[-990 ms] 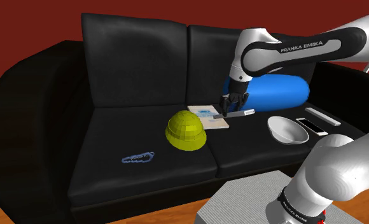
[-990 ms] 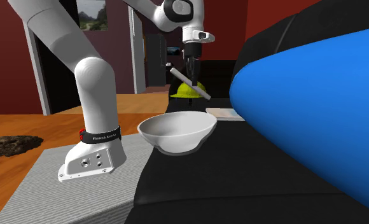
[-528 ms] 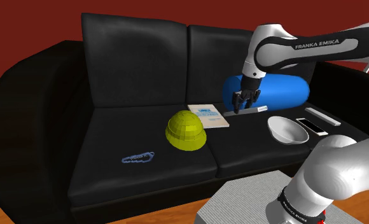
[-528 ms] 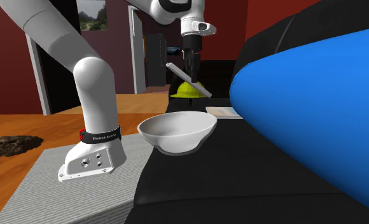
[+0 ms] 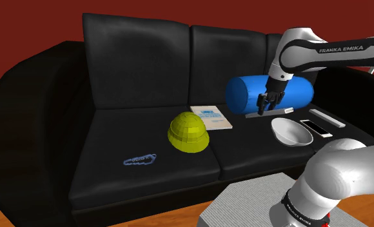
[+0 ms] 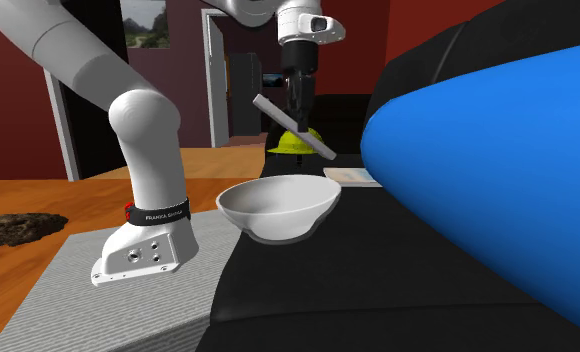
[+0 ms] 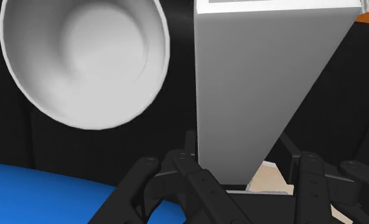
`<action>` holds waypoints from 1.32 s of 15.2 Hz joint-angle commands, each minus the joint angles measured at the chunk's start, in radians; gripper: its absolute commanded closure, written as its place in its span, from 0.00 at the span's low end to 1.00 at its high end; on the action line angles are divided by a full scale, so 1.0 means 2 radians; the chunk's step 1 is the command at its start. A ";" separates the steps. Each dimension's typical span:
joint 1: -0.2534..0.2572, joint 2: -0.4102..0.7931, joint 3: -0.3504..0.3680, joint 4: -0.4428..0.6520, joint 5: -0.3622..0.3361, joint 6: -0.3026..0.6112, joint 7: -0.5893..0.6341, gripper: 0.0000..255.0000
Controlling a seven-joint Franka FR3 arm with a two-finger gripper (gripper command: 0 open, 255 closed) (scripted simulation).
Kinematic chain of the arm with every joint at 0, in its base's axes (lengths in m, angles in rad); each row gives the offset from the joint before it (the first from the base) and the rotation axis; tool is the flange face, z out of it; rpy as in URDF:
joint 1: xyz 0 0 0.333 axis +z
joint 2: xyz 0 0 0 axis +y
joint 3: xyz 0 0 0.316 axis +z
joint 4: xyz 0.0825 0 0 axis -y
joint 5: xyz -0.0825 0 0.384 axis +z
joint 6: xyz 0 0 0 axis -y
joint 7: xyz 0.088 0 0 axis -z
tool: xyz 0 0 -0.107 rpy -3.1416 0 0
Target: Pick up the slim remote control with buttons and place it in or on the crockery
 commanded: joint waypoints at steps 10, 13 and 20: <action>-0.071 -0.019 -0.120 0.026 -0.089 -0.022 -0.141 1.00; -0.078 -0.013 -0.143 0.030 -0.102 -0.015 -0.161 1.00; -0.081 -0.002 -0.163 -0.008 -0.118 0.035 -0.158 1.00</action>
